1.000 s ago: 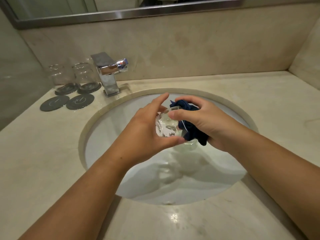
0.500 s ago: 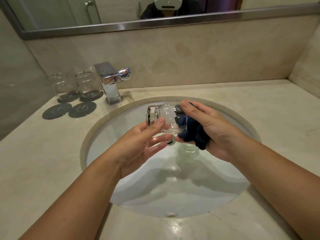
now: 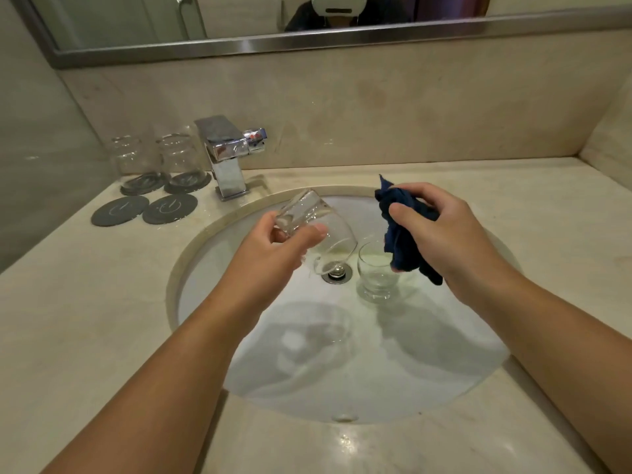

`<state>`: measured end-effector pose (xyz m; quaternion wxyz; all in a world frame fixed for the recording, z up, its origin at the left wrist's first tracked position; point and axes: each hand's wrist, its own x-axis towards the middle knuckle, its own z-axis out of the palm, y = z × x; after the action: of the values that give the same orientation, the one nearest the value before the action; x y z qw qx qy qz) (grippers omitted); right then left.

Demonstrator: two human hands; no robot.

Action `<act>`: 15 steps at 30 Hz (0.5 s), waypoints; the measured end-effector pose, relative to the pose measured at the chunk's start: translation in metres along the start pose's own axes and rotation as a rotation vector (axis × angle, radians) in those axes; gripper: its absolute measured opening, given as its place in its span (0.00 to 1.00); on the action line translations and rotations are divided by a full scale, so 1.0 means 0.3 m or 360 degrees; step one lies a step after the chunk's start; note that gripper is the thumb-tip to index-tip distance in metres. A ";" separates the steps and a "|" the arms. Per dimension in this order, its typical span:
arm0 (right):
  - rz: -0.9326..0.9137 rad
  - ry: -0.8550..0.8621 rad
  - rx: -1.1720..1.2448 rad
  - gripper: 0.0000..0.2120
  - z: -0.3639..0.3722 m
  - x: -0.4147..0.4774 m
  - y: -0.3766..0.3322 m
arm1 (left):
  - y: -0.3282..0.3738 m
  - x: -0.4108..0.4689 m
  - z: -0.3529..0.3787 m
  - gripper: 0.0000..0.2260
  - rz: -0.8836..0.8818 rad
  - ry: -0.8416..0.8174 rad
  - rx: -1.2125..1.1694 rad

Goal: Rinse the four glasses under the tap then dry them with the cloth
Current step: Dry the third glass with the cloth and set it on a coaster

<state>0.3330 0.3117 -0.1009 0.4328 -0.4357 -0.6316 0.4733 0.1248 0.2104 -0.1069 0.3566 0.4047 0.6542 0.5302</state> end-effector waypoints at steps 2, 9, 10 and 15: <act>-0.0084 -0.0042 -0.0086 0.09 0.010 -0.011 0.001 | 0.001 -0.003 0.001 0.25 0.0011 -0.0003 0.0070; -0.0363 -0.0101 -0.0067 0.12 0.023 -0.046 -0.028 | 0.011 -0.024 0.008 0.23 0.0285 0.0011 0.0613; -0.0397 -0.0100 -0.0068 0.13 0.025 -0.051 -0.031 | 0.010 -0.026 0.010 0.23 0.0335 0.0012 0.0699; -0.0608 -0.0218 -0.0288 0.15 0.046 -0.070 -0.034 | 0.009 -0.038 0.026 0.29 0.0583 -0.0008 0.0959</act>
<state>0.3236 0.2868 -0.0962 0.4300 -0.3119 -0.7704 0.3526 0.1369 0.2034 -0.1052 0.1217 0.6037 0.6968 0.3676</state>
